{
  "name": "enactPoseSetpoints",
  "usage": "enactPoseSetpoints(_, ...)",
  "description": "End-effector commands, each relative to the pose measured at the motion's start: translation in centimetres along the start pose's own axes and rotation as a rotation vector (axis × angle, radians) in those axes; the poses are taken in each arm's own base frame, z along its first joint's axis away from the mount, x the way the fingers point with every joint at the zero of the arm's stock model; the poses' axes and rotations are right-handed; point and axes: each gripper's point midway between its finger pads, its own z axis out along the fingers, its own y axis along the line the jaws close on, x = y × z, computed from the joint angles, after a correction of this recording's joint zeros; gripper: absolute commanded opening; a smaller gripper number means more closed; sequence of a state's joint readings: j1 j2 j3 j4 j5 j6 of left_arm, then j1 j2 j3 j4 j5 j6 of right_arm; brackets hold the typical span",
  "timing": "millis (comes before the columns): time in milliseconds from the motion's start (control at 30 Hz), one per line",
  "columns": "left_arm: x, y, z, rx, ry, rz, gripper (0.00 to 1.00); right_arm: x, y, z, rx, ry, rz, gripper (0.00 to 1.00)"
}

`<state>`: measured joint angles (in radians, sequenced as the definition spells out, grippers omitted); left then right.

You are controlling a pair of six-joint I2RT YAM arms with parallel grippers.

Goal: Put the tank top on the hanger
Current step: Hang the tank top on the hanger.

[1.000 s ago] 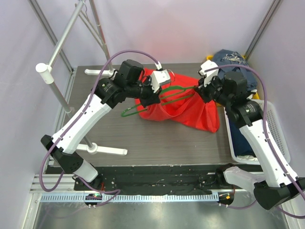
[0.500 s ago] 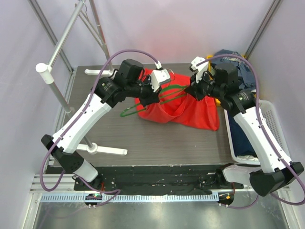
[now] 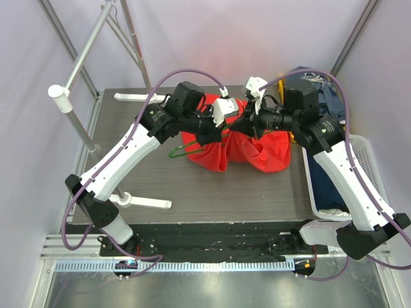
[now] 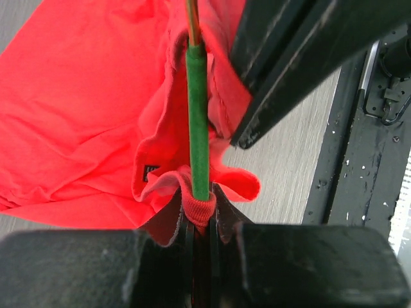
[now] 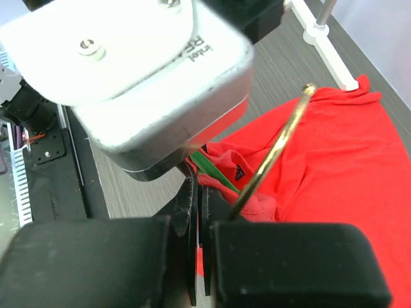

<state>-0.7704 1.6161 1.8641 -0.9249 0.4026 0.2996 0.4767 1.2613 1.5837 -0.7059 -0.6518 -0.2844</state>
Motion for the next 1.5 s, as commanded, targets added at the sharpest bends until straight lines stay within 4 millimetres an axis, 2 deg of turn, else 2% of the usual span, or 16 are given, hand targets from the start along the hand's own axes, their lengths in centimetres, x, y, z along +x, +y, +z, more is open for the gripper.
enactPoseSetpoints(0, -3.6, 0.0, -1.6, -0.017, -0.118, 0.068, 0.0, -0.7, 0.2, 0.3, 0.005, -0.032, -0.047, 0.01)
enactPoseSetpoints(167, -3.8, -0.4, -2.3, -0.006, -0.126, 0.081, 0.0, 1.6, -1.3, -0.4, 0.115, 0.03, -0.079, 0.01)
enactPoseSetpoints(333, -4.2, -1.2, -3.8, 0.012, -0.136, 0.122, 0.0, 1.8, -2.2, -2.6, 0.205, 0.054, -0.153, 0.01)
enactPoseSetpoints(367, -4.3, -1.4, -4.0, 0.019, -0.139, 0.128, 0.0, 1.1, -2.3, -3.4, 0.224, 0.04, -0.168, 0.01)
enactPoseSetpoints(500, -4.4, -2.0, -4.9, 0.031, -0.14, 0.154, 0.0, 0.6, -2.3, -4.9, 0.244, 0.048, -0.211, 0.01)
enactPoseSetpoints(633, -4.5, -2.4, -5.8, 0.033, -0.144, 0.171, 0.0, 1.6, -2.1, -5.4, 0.238, 0.091, -0.235, 0.02)
enactPoseSetpoints(733, -4.6, -2.4, -6.4, 0.024, -0.147, 0.179, 0.0, 2.4, -0.6, -4.9, 0.148, 0.104, -0.234, 0.03)
enactPoseSetpoints(800, -4.8, -2.2, -6.6, 0.013, -0.149, 0.182, 0.0, 1.9, 0.9, -4.8, 0.066, 0.081, -0.236, 0.01)
enactPoseSetpoints(967, -4.7, -2.1, -6.6, 0.004, -0.146, 0.183, 0.0, -1.2, 0.4, -6.0, 0.118, -0.008, -0.23, 0.01)
enactPoseSetpoints(1067, -4.9, -2.0, -6.6, 0.003, -0.15, 0.183, 0.0, -0.7, 2.4, -5.2, -0.012, -0.009, -0.202, 0.37)
enactPoseSetpoints(1100, -4.9, -2.1, -6.5, 0.005, -0.148, 0.184, 0.0, -0.6, 3.0, -5.1, -0.049, -0.011, -0.19, 0.56)
enactPoseSetpoints(1133, -4.9, -2.1, -6.5, 0.008, -0.148, 0.182, 0.0, -1.1, 3.3, -5.2, -0.065, -0.026, -0.194, 0.66)
enactPoseSetpoints(1200, -4.8, -2.2, -6.6, 0.01, -0.148, 0.181, 0.0, -1.9, 2.7, -5.8, -0.021, -0.037, -0.21, 0.74)
enactPoseSetpoints(1333, -4.6, -2.3, -6.8, 0.015, -0.142, 0.192, 0.0, -4.3, 0.5, -8.2, 0.162, -0.05, -0.287, 0.77)
enactPoseSetpoints(1433, -4.3, -2.9, -7.0, 0.04, -0.136, 0.21, 0.0, -4.5, -1.8, -10.2, 0.327, -0.013, -0.346, 0.78)
enactPoseSetpoints(1467, -4.2, -3.3, -7.2, 0.057, -0.136, 0.213, 0.0, -4.1, -3.2, -11.2, 0.418, 0.022, -0.363, 0.79)
